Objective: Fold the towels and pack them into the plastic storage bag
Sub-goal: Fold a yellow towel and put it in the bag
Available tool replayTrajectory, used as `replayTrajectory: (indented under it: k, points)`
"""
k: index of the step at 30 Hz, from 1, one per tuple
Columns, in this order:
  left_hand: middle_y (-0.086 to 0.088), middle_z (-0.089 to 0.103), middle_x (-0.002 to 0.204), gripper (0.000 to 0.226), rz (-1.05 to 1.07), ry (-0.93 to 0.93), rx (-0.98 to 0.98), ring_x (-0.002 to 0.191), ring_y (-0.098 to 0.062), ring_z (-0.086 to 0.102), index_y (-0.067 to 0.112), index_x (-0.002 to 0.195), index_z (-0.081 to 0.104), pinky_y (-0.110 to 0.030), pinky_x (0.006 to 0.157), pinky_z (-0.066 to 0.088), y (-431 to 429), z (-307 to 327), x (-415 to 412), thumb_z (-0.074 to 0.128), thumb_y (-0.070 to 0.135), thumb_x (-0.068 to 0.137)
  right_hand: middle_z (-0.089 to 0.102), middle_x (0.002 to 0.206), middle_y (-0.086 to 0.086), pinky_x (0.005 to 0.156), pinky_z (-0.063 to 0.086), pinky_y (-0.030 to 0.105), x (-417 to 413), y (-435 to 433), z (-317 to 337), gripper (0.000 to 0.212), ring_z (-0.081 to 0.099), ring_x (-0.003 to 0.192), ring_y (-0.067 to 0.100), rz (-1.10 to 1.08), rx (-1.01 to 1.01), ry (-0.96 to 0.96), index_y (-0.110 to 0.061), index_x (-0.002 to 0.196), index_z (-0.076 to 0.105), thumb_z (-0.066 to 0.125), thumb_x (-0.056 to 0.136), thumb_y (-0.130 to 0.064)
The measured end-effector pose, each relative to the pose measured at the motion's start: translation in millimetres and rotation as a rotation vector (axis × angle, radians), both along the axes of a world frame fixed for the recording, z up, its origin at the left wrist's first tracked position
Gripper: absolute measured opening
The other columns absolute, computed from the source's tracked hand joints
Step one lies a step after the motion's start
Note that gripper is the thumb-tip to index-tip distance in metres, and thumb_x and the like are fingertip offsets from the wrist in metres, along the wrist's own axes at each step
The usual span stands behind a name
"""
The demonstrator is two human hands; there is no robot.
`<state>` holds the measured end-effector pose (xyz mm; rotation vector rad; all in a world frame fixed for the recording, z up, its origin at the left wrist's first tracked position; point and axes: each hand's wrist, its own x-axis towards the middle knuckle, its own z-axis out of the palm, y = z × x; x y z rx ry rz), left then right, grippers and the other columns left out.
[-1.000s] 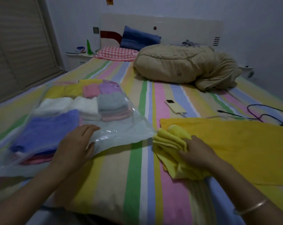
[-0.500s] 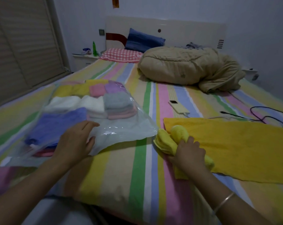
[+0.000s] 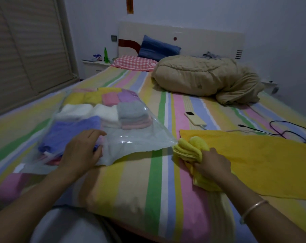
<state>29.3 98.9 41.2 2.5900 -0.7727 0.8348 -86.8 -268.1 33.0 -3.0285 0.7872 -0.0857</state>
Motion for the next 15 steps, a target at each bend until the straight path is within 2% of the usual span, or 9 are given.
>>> replayTrajectory:
  k: [3, 6, 9, 12, 15]
  points:
    - [-0.004, 0.066, 0.096, 0.033, -0.005, 0.010, -0.016, 0.089, -0.030, 0.062, 0.017, 0.107, 0.063, -0.038, 0.065, 0.049, 1, -1, 0, 0.059, 0.023, 0.075, 0.053, 0.104, 0.005, 0.063, 0.041, 0.033, -2, -7, 2, 0.039, 0.059, 0.090, 0.030, -0.009, 0.075, -0.062, -0.025, 0.109, 0.060, 0.052, 0.084, -0.054]
    - [-0.004, 0.066, 0.094, 0.031, 0.005, 0.013, -0.030, 0.088, -0.029, 0.063, 0.017, 0.104, 0.064, -0.038, 0.063, 0.050, 2, -2, 0, 0.073, 0.013, 0.074, 0.056, 0.093, 0.006, 0.059, 0.039, 0.032, -8, -8, 7, 0.037, 0.059, 0.082, 0.030, -0.029, 0.114, -0.135, -0.019, 0.096, 0.063, 0.052, 0.086, -0.053]
    - [-0.004, 0.066, 0.090, 0.027, 0.016, -0.005, -0.054, 0.086, -0.031, 0.063, 0.017, 0.097, 0.064, -0.039, 0.061, 0.048, 3, -1, 4, 0.076, 0.015, 0.073, 0.060, 0.078, 0.005, 0.058, 0.044, 0.034, -15, 14, 26, 0.034, 0.058, 0.073, 0.028, 0.033, 0.342, -0.228, -0.018, 0.076, 0.060, 0.058, 0.088, -0.049]
    - [-0.001, 0.066, 0.086, 0.013, 0.022, -0.065, -0.066, 0.085, -0.027, 0.062, 0.021, 0.088, 0.065, -0.036, 0.060, 0.046, 3, 7, 7, 0.064, 0.030, 0.078, 0.069, 0.087, 0.004, 0.076, 0.051, 0.038, -25, 53, 52, 0.020, 0.063, 0.084, 0.023, 0.221, 0.598, -0.215, -0.024, 0.084, 0.066, 0.063, 0.086, -0.044]
    - [-0.002, 0.068, 0.082, 0.008, 0.036, -0.087, -0.125, 0.081, -0.028, 0.064, 0.021, 0.083, 0.068, -0.034, 0.058, 0.048, 1, 19, 10, 0.068, 0.029, 0.080, 0.069, 0.099, -0.002, 0.082, 0.051, 0.037, -34, 98, 70, 0.026, 0.064, 0.091, 0.016, 0.542, 0.549, -0.010, -0.027, 0.098, 0.067, 0.064, 0.083, -0.047]
